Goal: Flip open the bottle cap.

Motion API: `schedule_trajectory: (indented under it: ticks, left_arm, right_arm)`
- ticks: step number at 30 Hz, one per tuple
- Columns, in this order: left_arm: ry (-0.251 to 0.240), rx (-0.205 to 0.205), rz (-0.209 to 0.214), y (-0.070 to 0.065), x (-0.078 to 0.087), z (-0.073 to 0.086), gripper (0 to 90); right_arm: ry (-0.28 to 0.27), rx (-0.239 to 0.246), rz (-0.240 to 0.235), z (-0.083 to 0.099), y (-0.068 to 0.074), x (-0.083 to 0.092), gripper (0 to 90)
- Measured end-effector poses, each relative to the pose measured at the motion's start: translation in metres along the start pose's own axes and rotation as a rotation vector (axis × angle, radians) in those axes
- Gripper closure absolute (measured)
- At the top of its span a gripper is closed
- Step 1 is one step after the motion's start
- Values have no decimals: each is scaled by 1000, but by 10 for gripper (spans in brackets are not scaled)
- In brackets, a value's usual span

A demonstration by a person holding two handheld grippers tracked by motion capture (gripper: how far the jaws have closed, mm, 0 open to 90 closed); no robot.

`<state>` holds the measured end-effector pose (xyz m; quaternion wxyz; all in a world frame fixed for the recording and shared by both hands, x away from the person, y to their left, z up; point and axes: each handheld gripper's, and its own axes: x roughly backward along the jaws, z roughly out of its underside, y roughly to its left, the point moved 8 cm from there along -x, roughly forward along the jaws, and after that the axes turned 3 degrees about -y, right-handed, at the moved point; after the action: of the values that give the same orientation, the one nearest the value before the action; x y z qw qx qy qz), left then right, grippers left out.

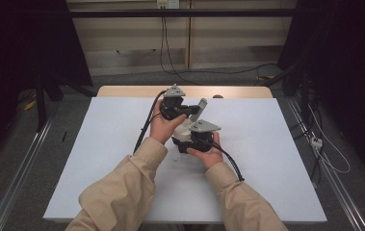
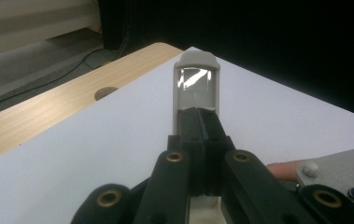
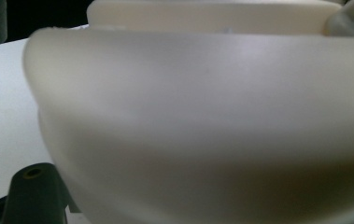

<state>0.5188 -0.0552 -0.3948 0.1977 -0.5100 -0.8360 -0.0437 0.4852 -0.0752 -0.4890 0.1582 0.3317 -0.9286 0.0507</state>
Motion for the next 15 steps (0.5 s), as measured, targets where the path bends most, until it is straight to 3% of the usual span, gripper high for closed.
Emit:
schedule_trajectory:
  ticks: [15]
  left_arm:
    - [15,-2,10,2,-3,0,900]
  right_arm:
    - [1,-6,-3,0,0,0,187]
